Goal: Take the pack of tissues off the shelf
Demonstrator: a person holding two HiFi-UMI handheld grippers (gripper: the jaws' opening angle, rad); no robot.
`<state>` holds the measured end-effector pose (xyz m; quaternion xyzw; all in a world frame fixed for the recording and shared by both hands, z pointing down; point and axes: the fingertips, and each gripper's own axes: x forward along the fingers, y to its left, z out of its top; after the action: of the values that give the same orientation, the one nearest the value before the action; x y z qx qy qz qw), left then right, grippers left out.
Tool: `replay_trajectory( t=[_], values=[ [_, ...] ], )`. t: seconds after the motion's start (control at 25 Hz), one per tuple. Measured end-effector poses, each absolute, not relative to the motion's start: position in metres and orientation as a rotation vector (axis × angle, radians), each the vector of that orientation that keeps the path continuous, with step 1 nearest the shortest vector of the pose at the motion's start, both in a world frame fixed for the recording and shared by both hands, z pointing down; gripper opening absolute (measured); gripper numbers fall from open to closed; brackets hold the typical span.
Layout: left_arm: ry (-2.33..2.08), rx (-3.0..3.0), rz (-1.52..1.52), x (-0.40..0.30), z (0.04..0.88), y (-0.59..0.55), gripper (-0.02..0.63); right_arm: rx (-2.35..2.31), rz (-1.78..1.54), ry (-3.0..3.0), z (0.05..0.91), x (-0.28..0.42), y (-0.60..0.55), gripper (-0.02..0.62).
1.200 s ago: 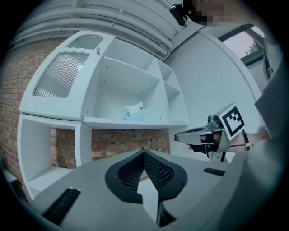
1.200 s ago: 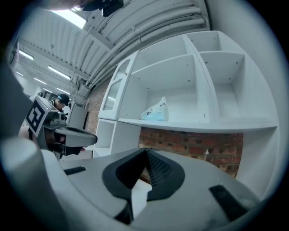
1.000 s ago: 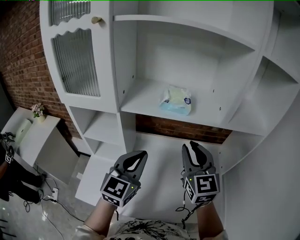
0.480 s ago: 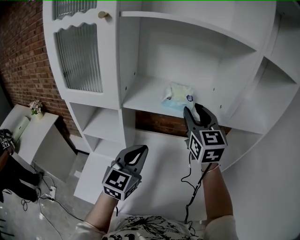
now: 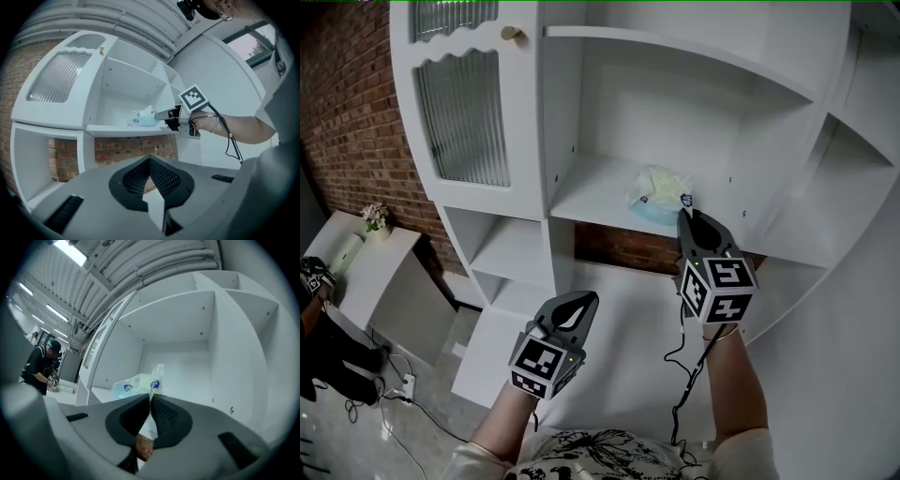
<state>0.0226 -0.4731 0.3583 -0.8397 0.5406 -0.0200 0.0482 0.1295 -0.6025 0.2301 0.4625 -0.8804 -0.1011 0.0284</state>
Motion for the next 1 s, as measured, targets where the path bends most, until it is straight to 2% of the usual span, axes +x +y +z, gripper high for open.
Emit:
replay_trajectory(
  t=[0.52, 1.0],
  values=[
    [1.71, -2.591, -0.076, 0.011, 0.379, -0.467, 0.015, 1.382, -0.441, -2.783, 0.273, 0.147, -0.517, 0.014],
    [1.778, -2.642, -0.074, 0.012, 0.404, -0.463, 0.015, 1.464, -0.122, -2.746, 0.363, 0.179, -0.49, 0.012]
  ],
)
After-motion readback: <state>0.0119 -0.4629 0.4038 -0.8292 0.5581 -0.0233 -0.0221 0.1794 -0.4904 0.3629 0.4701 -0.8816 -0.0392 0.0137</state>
